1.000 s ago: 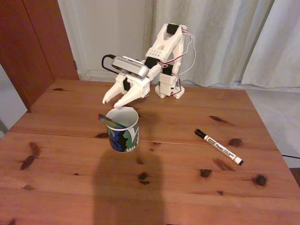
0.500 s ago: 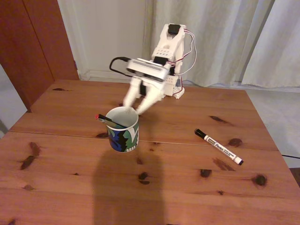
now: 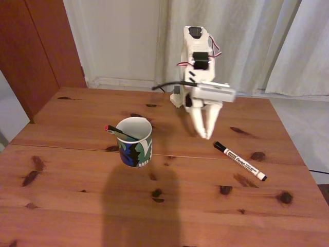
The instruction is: Clean up the desk and place the pens and markers into the cup
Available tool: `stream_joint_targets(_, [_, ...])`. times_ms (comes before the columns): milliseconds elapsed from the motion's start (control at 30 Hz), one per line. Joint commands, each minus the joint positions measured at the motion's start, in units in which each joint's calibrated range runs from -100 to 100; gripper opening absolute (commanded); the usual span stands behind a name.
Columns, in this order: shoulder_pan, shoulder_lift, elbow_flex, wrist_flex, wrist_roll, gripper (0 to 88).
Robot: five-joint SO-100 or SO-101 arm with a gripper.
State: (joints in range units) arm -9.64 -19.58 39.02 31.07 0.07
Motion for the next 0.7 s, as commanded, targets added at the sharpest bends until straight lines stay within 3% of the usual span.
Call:
stream_joint_targets(0, [-3.8,-3.4,-3.6,5.2,1.6,0.6])
stream_joint_targets(433, [-18.1,2.2,-3.9,5.5,1.4,0.6])
stream_joint_targets(667, [-19.8,7.0,-3.8,4.0,0.0,0.6])
